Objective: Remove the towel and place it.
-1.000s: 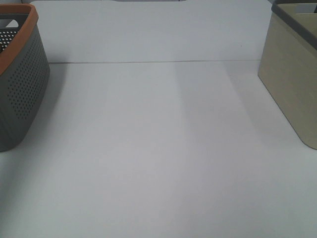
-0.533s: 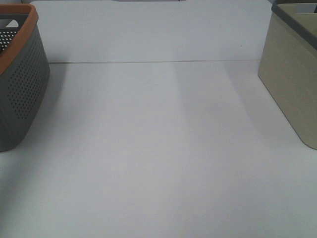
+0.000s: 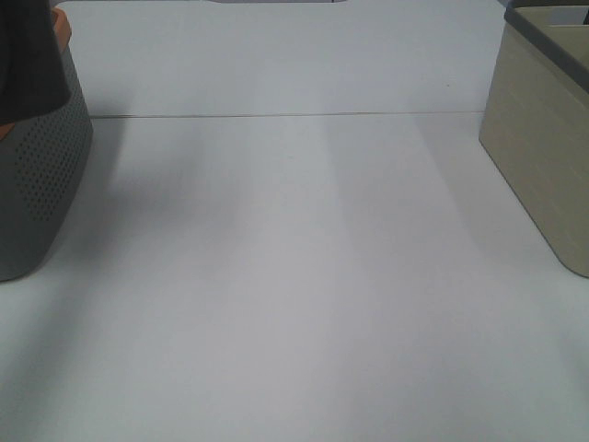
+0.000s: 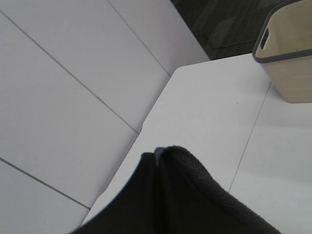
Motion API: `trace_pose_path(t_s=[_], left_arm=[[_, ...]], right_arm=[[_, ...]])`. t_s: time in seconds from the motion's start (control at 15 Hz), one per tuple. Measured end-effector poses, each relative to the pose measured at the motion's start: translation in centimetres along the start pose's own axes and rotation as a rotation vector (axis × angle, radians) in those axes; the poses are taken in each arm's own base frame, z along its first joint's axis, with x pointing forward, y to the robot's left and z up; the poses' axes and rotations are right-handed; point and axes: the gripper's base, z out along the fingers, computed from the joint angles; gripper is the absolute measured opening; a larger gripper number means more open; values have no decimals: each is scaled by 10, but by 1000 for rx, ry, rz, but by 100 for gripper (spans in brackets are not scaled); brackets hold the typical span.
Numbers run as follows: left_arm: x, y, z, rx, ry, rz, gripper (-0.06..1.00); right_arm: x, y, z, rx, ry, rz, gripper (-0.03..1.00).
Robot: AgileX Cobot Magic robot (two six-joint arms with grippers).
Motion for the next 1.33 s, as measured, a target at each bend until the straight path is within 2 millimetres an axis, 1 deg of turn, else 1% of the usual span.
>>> trace_pose_path(t_s=[0.13,0.33,0.53,0.6,0.67,0.73,0.8,0.87,0.93,1.13,1.33], left_arm=[[-5,-9,32,34,-48,-3,0],[-11,-27,67,79,-94,-14,0],[-7,-43,100,124,-102,-31,0],[-6,-46,104,132,-101,-33,0],[-3,-52,114,154,-97,-37,0],[-5,-57,118,172,-101,-37,0],[-6,-61,121,183,-104,-37,0],[-10,-69,126,205,-112,-35,0],[-14,-82,136,241,-120,-30,0],[-18,-89,141,242,-132,15,0],[-22,-91,142,219,-149,30,0]], right_arm=[[-9,-2,17,-27,-19,10,70],[-19,-8,41,-24,-26,-24,70],[-34,-13,62,-15,-17,-91,70],[-36,-14,65,-18,-12,-100,70],[-41,-14,71,-24,-9,-110,70],[-46,-15,80,-39,-2,-119,70],[-47,-15,84,-45,2,-117,70],[-48,-17,93,-56,14,-110,70],[-50,-18,109,-87,30,-74,70],[-52,-16,132,-178,60,-72,70],[-51,-4,145,-379,88,-122,70]])
